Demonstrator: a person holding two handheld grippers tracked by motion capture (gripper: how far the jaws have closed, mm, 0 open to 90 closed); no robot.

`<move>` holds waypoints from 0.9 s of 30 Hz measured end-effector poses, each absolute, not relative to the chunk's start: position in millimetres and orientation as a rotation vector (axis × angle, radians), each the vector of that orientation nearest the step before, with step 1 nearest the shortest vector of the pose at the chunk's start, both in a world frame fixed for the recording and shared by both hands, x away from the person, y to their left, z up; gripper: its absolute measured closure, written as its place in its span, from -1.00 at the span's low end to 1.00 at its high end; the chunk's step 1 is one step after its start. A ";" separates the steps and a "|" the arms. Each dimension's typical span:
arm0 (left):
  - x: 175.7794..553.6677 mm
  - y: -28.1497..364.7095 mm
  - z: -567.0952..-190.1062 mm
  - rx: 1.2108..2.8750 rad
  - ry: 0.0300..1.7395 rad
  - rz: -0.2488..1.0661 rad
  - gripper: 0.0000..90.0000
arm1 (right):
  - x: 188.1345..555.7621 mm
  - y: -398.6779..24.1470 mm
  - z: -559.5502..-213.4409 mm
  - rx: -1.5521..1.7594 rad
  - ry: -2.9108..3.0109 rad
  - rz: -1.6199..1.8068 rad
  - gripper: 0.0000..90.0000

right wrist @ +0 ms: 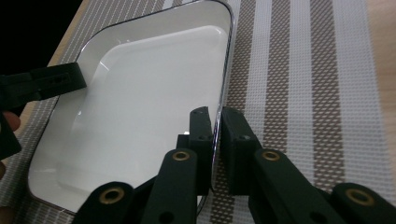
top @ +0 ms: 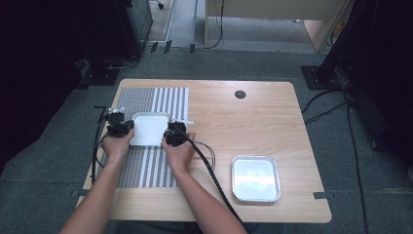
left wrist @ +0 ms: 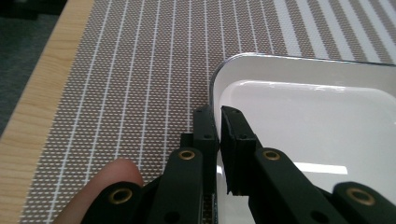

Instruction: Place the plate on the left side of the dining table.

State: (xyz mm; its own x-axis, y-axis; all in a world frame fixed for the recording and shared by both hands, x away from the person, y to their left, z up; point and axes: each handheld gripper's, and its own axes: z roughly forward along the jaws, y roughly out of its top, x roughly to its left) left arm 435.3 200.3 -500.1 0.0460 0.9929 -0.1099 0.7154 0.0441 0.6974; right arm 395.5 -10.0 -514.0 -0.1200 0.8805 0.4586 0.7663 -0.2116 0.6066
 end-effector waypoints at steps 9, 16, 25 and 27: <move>426.0 202.1 -487.8 1.717 1.734 0.700 0.35 | 393.0 -26.9 -505.3 1.807 1.882 1.230 0.44; 410.4 196.6 -479.2 1.745 1.680 0.674 0.21 | 388.1 -45.3 -489.1 1.748 1.862 1.273 0.32; 388.5 197.3 -470.4 1.700 1.643 0.666 -0.05 | 380.2 -67.8 -470.1 1.658 1.886 1.374 0.10; 383.6 195.3 -468.1 1.699 1.625 0.665 -0.11 | 378.3 -71.7 -467.0 1.634 1.893 1.404 0.05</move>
State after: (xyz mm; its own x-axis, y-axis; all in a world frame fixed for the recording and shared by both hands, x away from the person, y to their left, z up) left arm 383.6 195.3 -468.1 0.0880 0.9917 -0.0935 0.6421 0.0153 0.7665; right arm 378.3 -71.7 -467.0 -0.3258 0.8706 0.3687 0.6059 -0.1071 0.7883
